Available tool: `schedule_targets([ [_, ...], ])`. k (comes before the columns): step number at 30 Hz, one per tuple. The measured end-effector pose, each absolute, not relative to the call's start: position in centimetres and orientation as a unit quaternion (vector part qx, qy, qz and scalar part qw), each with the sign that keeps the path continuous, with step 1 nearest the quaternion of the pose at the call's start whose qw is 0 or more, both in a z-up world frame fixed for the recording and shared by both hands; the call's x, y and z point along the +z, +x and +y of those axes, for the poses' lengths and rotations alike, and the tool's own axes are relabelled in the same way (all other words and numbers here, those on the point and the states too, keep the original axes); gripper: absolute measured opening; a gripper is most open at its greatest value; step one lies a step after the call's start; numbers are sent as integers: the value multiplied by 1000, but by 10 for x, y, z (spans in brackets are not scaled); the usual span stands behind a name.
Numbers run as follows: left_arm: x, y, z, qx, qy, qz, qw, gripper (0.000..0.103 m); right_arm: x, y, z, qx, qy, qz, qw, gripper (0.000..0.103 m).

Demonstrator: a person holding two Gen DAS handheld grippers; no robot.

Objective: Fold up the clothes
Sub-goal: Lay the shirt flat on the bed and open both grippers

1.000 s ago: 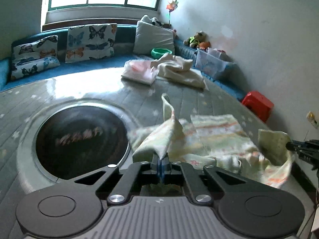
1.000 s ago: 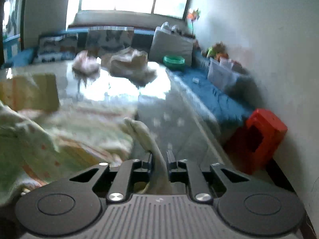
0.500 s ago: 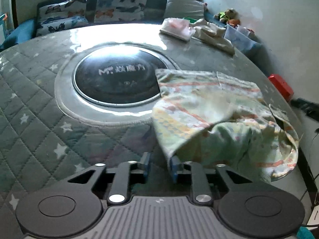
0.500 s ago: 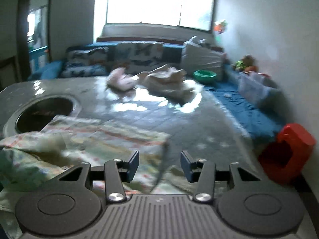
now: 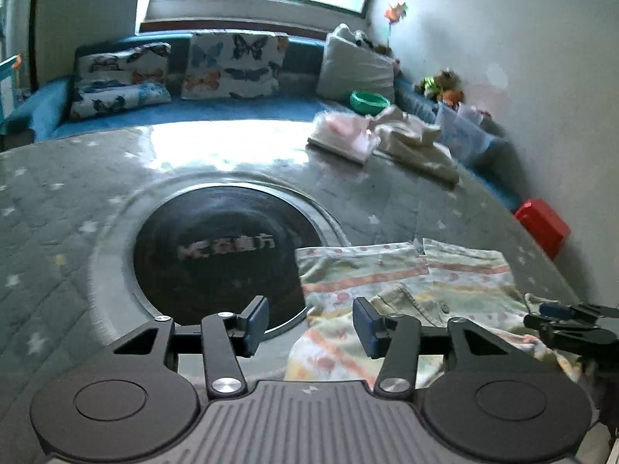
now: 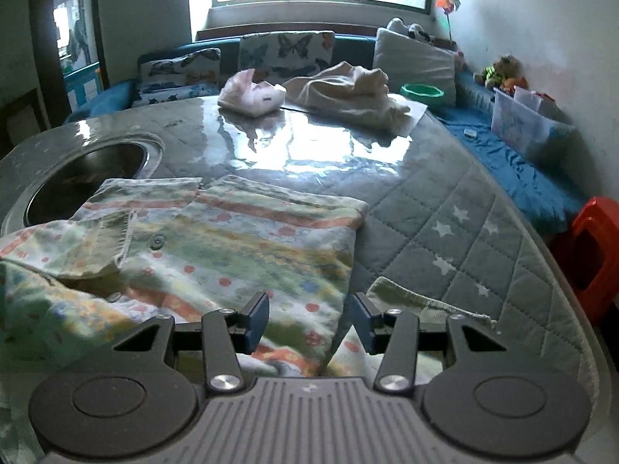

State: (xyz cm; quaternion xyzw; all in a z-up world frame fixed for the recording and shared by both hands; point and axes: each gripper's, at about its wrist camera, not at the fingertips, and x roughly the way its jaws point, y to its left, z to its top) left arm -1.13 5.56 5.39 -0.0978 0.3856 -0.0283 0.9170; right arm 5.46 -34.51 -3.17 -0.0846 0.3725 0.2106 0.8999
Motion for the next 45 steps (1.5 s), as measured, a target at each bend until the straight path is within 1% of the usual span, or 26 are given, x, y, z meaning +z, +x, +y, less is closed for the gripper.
schedule_targets([
  [3, 28, 20, 46, -24, -83, 413, 907, 50, -35, 58, -343, 209, -90, 379, 897, 48],
  [6, 5, 39, 39, -21, -76, 437, 896, 50, -38, 57, -342, 212, -97, 386, 893, 52],
  [11, -13, 51, 30, -26, -63, 450, 890, 49, -39, 51, -342, 216, -105, 395, 887, 54],
  [15, -22, 59, 28, -30, -63, 455, 888, 38, -42, 49, -342, 218, -109, 402, 883, 56],
  [16, -23, 60, 26, -32, -61, 454, 888, 32, -42, 49, -342, 218, -111, 402, 882, 57],
  [17, -23, 60, 24, -35, -57, 452, 889, 28, -43, 49, -342, 218, -111, 403, 882, 57],
  [19, -24, 61, 22, -41, -53, 450, 891, 11, -43, 49, -340, 218, -112, 403, 882, 58],
  [22, -25, 61, 22, -41, -53, 444, 893, 6, -44, 51, -337, 219, -113, 404, 881, 59],
  [27, -22, 59, 27, -18, -49, 427, 903, 2, -45, 52, -327, 228, -119, 403, 878, 61],
  [35, -18, 64, 59, 28, -54, 416, 907, 1, -47, 69, -287, 262, -124, 397, 871, 64],
  [40, -16, 70, 86, 64, -47, 406, 911, 1, -49, 86, -248, 282, -131, 392, 866, 67],
  [45, -15, 81, 120, 103, -51, 401, 909, 1, -50, 103, -206, 306, -139, 386, 859, 68],
])
